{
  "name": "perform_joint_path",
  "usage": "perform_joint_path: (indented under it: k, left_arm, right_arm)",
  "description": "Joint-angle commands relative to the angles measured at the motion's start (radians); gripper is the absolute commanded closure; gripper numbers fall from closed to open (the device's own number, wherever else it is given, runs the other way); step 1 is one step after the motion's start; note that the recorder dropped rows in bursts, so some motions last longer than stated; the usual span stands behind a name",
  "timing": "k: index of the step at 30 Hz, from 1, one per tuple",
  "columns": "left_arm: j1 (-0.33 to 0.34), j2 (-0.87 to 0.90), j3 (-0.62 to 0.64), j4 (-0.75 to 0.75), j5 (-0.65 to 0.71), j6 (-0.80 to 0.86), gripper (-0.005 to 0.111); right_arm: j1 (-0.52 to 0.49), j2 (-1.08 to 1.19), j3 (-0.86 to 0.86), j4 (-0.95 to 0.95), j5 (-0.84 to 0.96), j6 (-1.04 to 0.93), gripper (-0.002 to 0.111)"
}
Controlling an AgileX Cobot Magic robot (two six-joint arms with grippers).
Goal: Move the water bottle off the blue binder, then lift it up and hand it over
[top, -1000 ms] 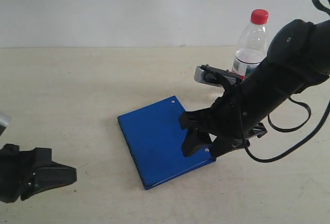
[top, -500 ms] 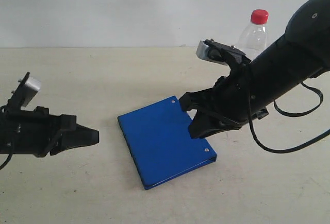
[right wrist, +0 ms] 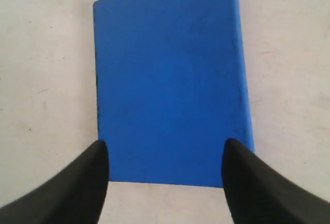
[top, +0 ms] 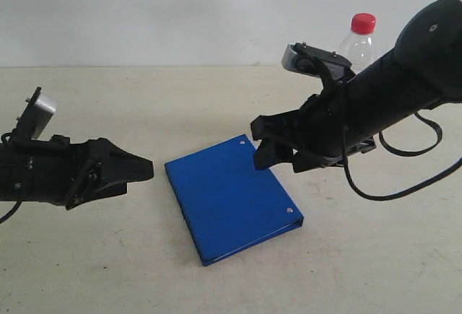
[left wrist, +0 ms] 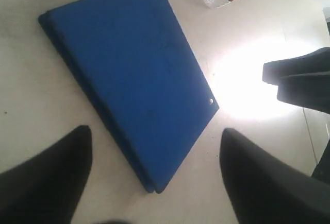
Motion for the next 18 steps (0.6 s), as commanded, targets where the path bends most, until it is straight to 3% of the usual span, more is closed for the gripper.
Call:
perform_joint_path:
  k: [1, 6, 9, 11, 18]
  left_arm:
    - [-0.051, 0.07, -0.009, -0.005, 0.013, -0.013, 0.041]
    - [-0.13, 0.121, -0.011, -0.005, 0.053, -0.017, 0.041]
    - [-0.132, 0.121, -0.011, -0.005, 0.066, -0.027, 0.041]
    - [-0.132, 0.121, -0.011, -0.005, 0.068, -0.027, 0.041]
    - [-0.132, 0.121, -0.039, -0.005, 0.054, -0.024, 0.041]
  right_arm:
    - [0.0, 0.114, -0.003, -0.005, 0.012, 0.009, 0.053]
    - [0.0, 0.168, -0.089, -0.007, 0.146, -0.032, 0.053]
    - [0.0, 0.168, -0.177, -0.034, 0.147, -0.039, 0.051]
    - [0.0, 0.168, -0.247, -0.039, 0.138, -0.037, 0.04]
    - [-0.002, 0.271, -0.281, -0.202, 0.132, 0.138, 0.041]
